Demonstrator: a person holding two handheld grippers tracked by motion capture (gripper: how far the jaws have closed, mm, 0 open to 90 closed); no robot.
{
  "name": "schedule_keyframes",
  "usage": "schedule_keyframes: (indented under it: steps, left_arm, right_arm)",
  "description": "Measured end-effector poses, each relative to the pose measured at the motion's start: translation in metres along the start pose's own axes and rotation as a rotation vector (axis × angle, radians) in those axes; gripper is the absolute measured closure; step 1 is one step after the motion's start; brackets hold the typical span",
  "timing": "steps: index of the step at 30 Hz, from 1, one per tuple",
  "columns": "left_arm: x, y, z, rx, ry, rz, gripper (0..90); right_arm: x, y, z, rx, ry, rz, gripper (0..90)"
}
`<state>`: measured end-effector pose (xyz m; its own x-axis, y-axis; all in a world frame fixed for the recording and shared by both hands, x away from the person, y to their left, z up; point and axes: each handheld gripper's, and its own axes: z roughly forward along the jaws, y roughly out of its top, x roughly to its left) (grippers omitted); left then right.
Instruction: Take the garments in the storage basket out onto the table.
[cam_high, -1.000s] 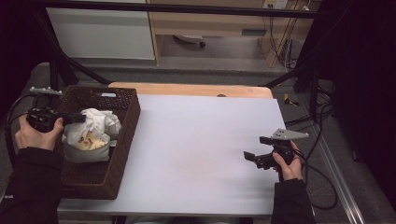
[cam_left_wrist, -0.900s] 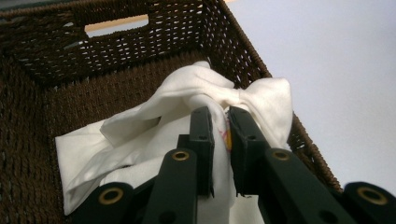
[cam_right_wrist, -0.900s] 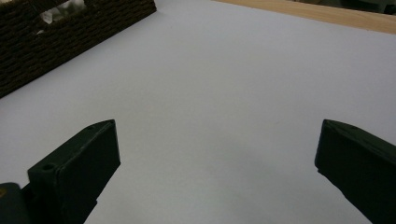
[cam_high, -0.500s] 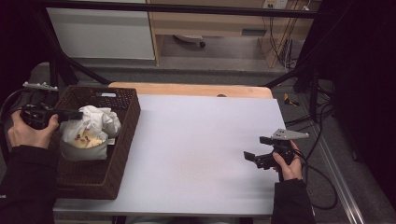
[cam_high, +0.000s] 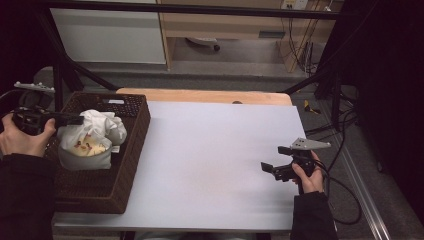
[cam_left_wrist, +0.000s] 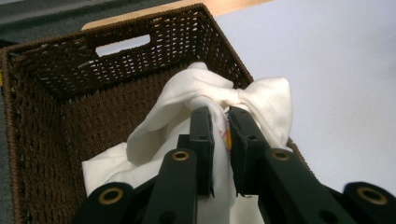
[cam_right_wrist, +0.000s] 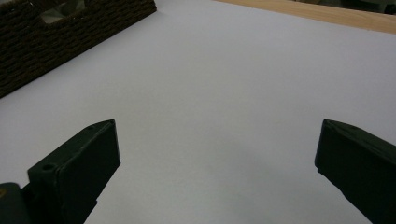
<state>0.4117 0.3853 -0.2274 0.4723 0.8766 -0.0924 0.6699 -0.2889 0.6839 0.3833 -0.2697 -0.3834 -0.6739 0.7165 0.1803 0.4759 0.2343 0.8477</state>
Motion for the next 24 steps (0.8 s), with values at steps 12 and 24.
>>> schedule_keyframes:
  steps: [12, 24]
  left_arm:
    - [-0.004, 0.008, -0.012, -0.008, -0.007, 0.013, 79.7]
    - [-0.011, 0.019, -0.024, -0.027, -0.027, 0.036, 79.7]
  right_arm:
    - [0.0, 0.0, 0.0, 0.001, -0.001, 0.0, 0.6]
    - [0.0, 0.0, 0.0, 0.0, 0.0, 0.0, 0.6]
